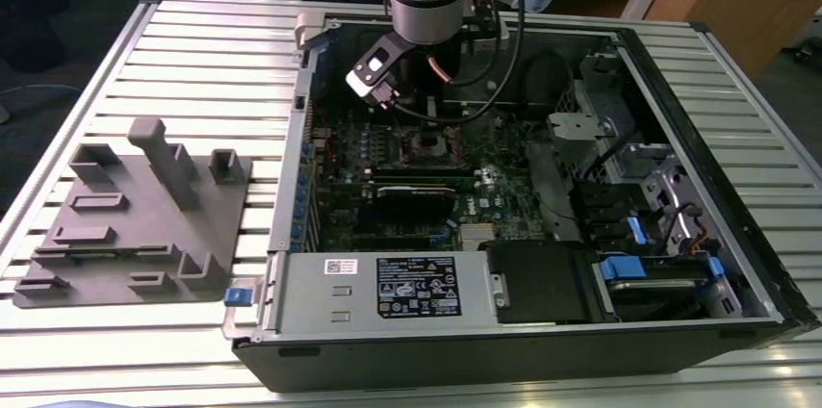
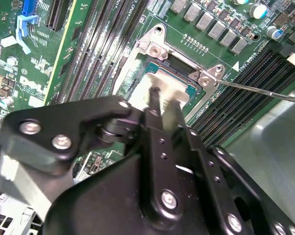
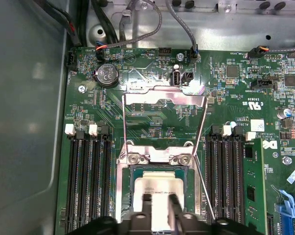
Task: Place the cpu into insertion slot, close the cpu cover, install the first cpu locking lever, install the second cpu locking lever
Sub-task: 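Place the cpu into insertion slot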
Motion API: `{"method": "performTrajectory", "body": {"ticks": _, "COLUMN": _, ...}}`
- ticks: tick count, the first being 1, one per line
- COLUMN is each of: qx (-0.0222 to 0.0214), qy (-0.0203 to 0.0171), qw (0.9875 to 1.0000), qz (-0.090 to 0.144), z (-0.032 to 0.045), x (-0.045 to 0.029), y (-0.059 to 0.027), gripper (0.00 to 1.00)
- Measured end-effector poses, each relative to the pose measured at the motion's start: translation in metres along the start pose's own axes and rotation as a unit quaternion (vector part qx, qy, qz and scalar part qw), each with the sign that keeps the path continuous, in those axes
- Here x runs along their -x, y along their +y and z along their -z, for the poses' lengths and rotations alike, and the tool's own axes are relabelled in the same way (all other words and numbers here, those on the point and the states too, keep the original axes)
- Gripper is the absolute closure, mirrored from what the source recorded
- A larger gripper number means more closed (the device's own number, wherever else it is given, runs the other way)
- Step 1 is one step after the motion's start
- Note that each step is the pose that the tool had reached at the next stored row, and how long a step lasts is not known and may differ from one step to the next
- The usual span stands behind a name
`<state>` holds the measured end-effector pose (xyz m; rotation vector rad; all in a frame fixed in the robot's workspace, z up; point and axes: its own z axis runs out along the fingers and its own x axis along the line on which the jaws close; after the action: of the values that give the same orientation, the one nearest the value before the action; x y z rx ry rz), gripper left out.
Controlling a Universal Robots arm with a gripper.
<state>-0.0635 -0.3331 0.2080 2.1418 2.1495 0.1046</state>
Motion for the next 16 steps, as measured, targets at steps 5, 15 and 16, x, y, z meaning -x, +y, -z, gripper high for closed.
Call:
{"method": "performTrajectory", "body": {"ticks": 5, "qx": -0.0001, "qy": 0.0000, "qw": 1.0000, "qz": 0.000, "z": 0.0000, "x": 0.0000, "y": 0.0000, "gripper": 0.90}}
{"method": "performTrajectory", "body": {"ticks": 15, "qx": -0.0013, "qy": 0.0000, "qw": 1.0000, "qz": 0.000, "z": 0.0000, "x": 0.0000, "y": 0.0000, "gripper": 0.89}}
{"method": "performTrajectory", "body": {"ticks": 16, "qx": -0.0013, "qy": 0.0001, "qw": 1.0000, "qz": 0.000, "z": 0.0000, "x": 0.0000, "y": 0.0000, "gripper": 0.89}}
